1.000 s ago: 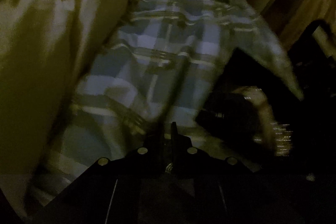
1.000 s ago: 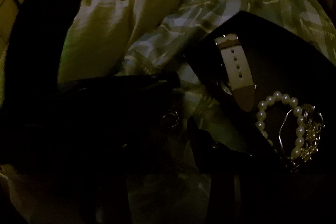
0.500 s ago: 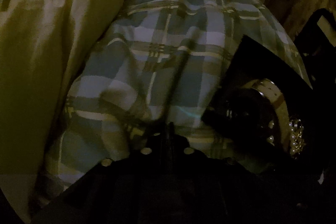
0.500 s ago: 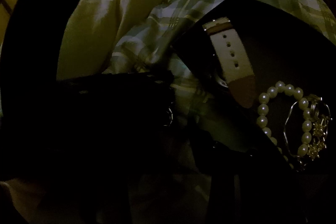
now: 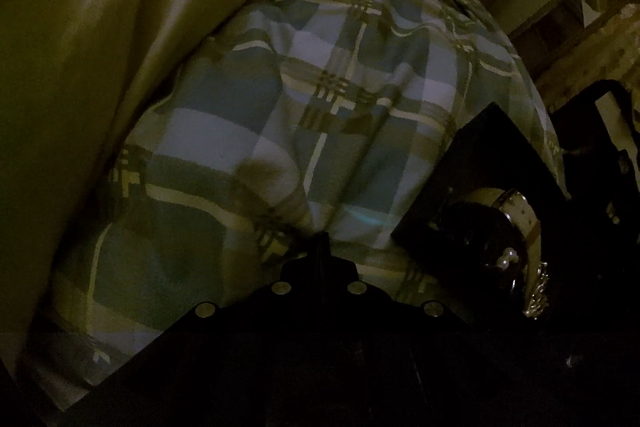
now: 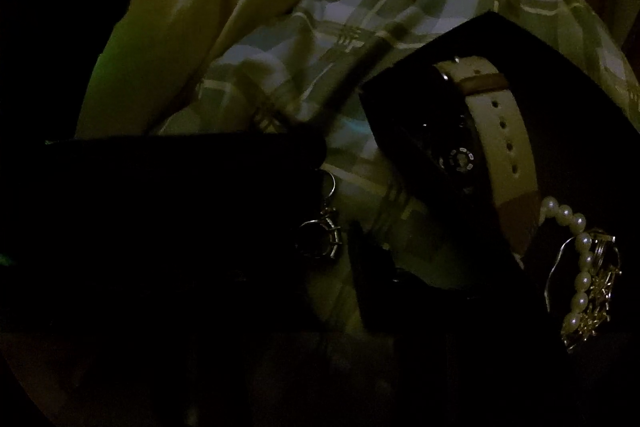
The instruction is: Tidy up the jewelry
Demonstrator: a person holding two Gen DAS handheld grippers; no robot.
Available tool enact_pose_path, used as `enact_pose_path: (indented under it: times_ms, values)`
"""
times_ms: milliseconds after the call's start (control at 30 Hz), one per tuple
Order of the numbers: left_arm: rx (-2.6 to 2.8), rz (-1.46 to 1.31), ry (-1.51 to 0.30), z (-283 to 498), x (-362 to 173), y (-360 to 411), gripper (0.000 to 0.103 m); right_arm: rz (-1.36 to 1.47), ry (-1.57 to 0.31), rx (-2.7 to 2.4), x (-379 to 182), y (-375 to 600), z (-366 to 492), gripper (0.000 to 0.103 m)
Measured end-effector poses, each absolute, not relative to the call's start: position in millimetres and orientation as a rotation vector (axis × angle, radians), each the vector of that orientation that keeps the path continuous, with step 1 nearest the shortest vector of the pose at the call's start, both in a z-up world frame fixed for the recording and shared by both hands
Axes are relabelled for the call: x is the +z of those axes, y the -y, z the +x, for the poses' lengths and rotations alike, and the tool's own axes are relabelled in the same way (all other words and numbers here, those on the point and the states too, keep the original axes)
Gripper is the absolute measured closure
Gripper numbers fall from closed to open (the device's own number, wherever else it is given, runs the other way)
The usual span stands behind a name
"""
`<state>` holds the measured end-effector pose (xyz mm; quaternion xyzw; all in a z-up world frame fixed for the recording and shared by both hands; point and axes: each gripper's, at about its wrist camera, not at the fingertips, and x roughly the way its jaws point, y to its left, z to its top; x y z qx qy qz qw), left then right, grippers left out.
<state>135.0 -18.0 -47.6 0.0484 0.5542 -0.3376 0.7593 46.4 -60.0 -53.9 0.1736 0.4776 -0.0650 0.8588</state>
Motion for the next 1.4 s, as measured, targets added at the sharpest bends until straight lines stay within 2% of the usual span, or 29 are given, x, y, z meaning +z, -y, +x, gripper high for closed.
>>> enact_pose_path:
  times_ms: [767, 1233, 1400]
  values:
    - [-0.736, 0.075, -1.181, 123, -35, 4, 0.103, 0.511, -0.946, -0.106, -43, 82, 3, 0.078]
    - [-0.781, 0.142, -1.151, 97, -28, 16, 0.103, 0.382, -0.865, -0.207, -15, 86, -22, 0.078]
    - [-0.793, 0.141, -1.139, 93, -25, 16, 0.103, 0.452, -0.831, -0.203, -8, 101, -25, 0.078]
